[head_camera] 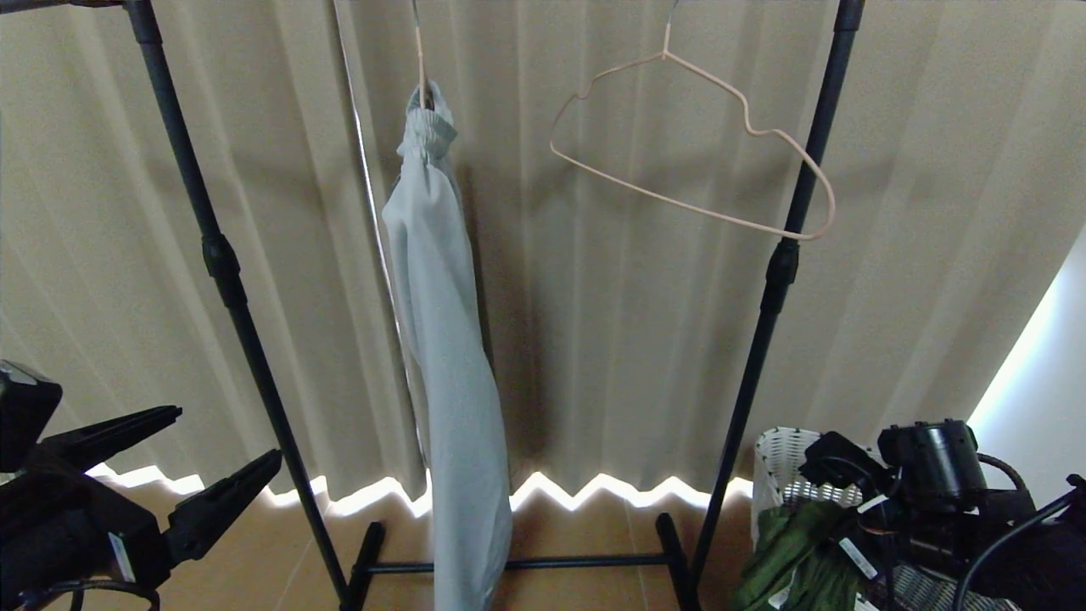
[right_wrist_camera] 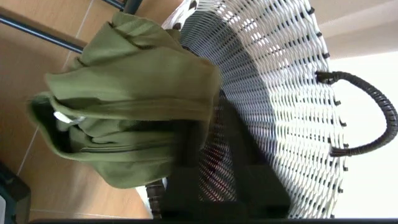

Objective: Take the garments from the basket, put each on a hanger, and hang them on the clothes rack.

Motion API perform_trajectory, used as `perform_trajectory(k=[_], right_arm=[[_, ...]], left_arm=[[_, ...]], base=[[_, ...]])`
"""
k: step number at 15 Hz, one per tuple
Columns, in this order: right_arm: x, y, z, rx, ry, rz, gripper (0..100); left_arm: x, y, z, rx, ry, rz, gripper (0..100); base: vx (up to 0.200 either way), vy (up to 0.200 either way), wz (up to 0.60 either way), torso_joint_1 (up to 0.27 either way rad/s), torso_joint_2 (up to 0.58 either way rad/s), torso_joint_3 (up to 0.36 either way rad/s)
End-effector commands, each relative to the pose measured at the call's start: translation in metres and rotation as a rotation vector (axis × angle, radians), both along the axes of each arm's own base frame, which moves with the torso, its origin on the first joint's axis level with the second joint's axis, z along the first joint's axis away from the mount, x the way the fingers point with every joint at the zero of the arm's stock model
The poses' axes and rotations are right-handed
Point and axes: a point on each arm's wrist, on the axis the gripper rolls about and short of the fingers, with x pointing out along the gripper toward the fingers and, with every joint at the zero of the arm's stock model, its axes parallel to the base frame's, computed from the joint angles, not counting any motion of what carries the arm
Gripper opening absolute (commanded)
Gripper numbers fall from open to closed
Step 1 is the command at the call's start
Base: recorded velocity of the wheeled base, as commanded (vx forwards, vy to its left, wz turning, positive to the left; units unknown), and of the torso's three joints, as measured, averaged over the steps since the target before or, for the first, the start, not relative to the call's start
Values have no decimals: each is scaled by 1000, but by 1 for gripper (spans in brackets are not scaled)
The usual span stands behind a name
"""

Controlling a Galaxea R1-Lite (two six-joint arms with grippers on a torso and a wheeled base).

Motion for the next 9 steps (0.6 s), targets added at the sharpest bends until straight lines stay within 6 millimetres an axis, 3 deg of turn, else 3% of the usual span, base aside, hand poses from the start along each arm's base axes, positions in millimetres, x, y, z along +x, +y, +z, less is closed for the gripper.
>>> perform_trajectory(k=[1,7,9], right_arm=[[-7,1,25,13,-91,10,0],[-50,0,120,43,-265,58,0],[-59,3,143,54,-310,81,0]], left_arm=[[0,0,0,0,1,0,100],[1,-1,-2,5,12,-5,100],[-1,-3,-3,7,11,-24,100]], base=[[0,0,0,0,0,0],[0,0,0,0,0,0],[0,0,0,0,0,0]])
